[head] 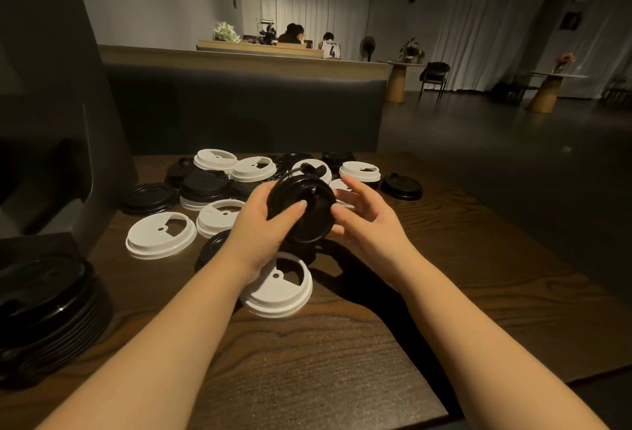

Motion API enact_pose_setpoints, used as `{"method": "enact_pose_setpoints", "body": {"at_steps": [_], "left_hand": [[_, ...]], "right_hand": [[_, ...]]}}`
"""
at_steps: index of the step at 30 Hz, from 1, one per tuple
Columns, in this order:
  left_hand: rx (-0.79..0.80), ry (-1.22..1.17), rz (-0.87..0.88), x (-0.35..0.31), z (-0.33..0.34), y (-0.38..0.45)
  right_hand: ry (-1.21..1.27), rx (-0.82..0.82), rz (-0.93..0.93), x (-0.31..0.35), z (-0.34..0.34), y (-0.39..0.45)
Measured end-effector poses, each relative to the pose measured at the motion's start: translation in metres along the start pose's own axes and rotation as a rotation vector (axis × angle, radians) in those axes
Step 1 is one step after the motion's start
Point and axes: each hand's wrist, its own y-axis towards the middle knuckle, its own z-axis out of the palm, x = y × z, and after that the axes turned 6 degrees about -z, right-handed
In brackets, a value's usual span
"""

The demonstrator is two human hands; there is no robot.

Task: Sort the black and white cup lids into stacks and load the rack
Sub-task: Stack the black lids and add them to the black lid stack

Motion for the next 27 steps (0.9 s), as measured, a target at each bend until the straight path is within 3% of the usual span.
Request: {"method": "enact_pose_setpoints", "body": {"at_steps": [7,10,15,21,24,27], "left_hand": [[0.014,0.028,-0.032,0.005,-0.002,0.003],[0.035,0.051,-0.039,0.006,-0.006,0.006],[0.045,0.089,-0.024,0.008,-0.004,0.004],[0.084,-0.093,-0.112,0.003,-0.005,0.002],[0.075,-0.120,-0.151,-0.001,-0.001,0.002],[0.039,-0.097,-0.137,-0.005,0.003,0.000]], "right_hand": [[-0.098,-0.064,-0.006,0.000,-0.002,-0.001],[0.003,0.011,0.023,0.000,-0.007,0.001],[-0.070,0.020,0.014,0.000,-0.007,-0.001],[0.158,0.075,0.069,0.002,-0.009,-0.001],[0.407,0.120,0.168,0.002,-0.006,0.000],[0.448,0.108,0.192,0.002,-0.008,0.002]]}}
